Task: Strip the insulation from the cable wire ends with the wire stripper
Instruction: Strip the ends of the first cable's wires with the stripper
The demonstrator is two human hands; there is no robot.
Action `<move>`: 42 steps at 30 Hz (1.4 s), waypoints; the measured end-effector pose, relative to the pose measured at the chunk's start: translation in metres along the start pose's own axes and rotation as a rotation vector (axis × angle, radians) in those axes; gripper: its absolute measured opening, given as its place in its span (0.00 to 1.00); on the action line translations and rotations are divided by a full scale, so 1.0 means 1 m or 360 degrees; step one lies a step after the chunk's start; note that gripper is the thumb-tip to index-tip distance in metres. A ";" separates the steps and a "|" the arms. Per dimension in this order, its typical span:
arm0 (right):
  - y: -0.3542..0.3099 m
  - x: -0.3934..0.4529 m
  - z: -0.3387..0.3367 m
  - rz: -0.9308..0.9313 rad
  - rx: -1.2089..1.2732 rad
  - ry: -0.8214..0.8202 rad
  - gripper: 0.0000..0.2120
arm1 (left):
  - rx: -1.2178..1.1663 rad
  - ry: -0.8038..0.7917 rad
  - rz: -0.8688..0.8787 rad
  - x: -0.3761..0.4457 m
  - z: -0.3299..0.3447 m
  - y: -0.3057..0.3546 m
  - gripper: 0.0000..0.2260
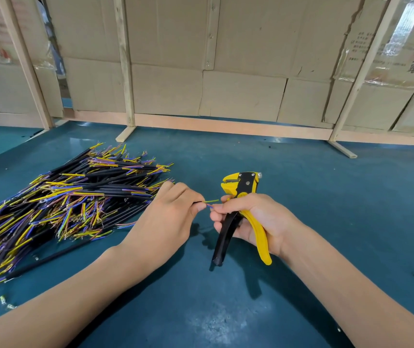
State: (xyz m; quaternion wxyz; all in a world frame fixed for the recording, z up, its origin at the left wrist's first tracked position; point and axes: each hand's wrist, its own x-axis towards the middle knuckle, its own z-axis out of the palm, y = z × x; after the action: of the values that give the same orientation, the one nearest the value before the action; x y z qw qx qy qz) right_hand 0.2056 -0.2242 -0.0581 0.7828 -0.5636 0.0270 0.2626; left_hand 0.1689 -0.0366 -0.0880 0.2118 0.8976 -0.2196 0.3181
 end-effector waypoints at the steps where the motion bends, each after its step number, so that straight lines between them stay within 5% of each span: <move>1: 0.000 0.000 0.000 -0.0009 -0.0005 0.0001 0.15 | -0.0031 -0.0006 -0.0020 0.000 -0.001 0.000 0.04; 19: -0.001 0.001 -0.002 -0.0083 -0.0151 -0.0012 0.14 | -0.0073 -0.0121 -0.0168 -0.004 -0.001 0.009 0.02; 25: 0.000 0.002 -0.003 -0.0101 -0.0127 -0.0043 0.17 | -0.0591 0.0066 -0.0555 -0.003 -0.001 0.007 0.04; 34: 0.001 0.003 0.000 -0.0131 -0.0111 -0.0128 0.15 | -0.0968 -0.0030 -0.0825 -0.001 0.012 0.003 0.05; 42: 0.002 0.002 0.001 -0.0159 -0.0092 -0.0200 0.15 | -0.0954 -0.0033 -0.0583 -0.005 0.008 0.004 0.13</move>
State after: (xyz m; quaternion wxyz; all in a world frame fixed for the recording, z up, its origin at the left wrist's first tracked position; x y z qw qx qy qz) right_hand 0.2067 -0.2223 -0.0603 0.7784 -0.5690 -0.0578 0.2588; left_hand 0.1667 -0.0429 -0.0961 0.5173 0.8233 -0.1405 0.1869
